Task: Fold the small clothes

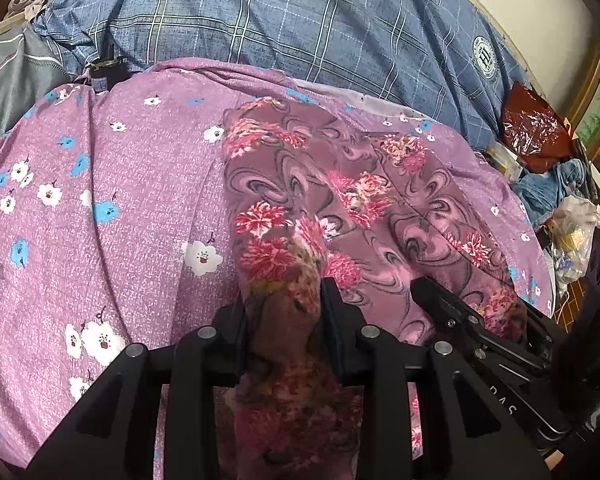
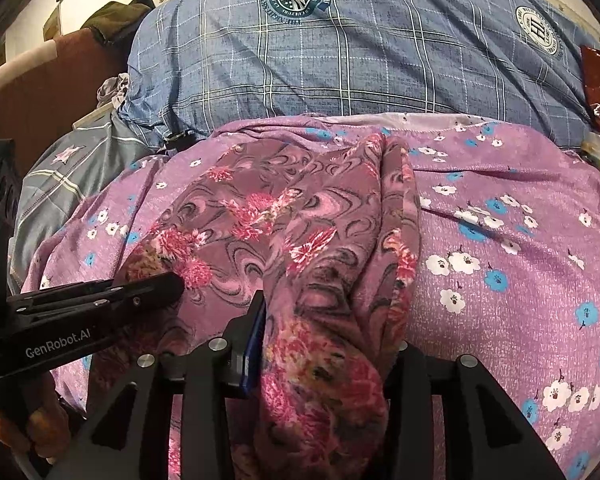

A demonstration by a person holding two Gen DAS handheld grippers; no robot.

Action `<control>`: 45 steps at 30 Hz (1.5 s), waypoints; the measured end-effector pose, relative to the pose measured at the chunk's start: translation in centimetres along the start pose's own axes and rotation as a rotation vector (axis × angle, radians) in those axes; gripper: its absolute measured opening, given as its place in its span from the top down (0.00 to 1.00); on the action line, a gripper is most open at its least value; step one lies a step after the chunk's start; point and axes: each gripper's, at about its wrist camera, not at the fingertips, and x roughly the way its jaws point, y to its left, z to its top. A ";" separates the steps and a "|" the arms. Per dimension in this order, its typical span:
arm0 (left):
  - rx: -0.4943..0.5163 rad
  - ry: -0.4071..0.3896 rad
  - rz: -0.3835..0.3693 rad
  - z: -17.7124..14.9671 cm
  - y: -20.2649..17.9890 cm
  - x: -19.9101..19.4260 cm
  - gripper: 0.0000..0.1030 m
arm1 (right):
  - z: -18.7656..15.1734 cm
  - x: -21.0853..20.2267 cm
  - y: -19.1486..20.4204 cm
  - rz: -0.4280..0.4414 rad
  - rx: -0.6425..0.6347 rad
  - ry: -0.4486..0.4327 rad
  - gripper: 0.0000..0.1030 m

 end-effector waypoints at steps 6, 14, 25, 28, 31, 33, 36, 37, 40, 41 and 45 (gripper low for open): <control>0.008 0.007 0.020 -0.2 0.1 0.1 0.66 | -0.3 0.2 -0.3 0.001 0.019 0.016 0.59; 0.006 0.012 0.016 -0.3 0.6 0.3 0.64 | -0.7 0.3 -0.2 -0.007 0.018 0.015 0.57; 0.019 0.009 0.036 -0.2 0.5 0.5 0.56 | -0.6 0.4 -0.7 0.014 0.056 0.034 0.51; 0.011 0.009 0.054 -0.2 0.8 0.6 0.46 | -0.7 0.4 -0.8 0.009 0.047 0.031 0.50; -0.004 0.015 0.067 -0.1 1.3 0.6 0.36 | -0.7 0.4 -0.8 0.009 0.047 0.032 0.49; -0.021 0.015 0.070 -0.1 1.7 0.4 0.35 | -0.6 0.4 -0.9 0.009 0.049 0.041 0.43; -0.016 -0.020 0.104 0.3 1.7 -1.0 0.35 | -0.3 -0.2 -1.7 0.032 0.065 0.063 0.40; -0.006 -0.044 0.124 0.6 1.6 -1.7 0.35 | -0.1 -0.6 -2.2 0.033 0.072 0.064 0.40; 0.029 -0.129 0.138 1.9 1.2 -3.9 0.35 | 0.8 -2.3 -3.9 0.007 0.111 0.015 0.39; 0.042 -0.142 0.132 2.6 1.0 -4.2 0.35 | 1.2 -3.0 -4.8 0.000 0.142 -0.016 0.38; 0.090 -0.134 0.149 5.2 0.2 -2.7 0.35 | 3.2 -4.1 -7.9 0.022 0.285 -0.104 0.37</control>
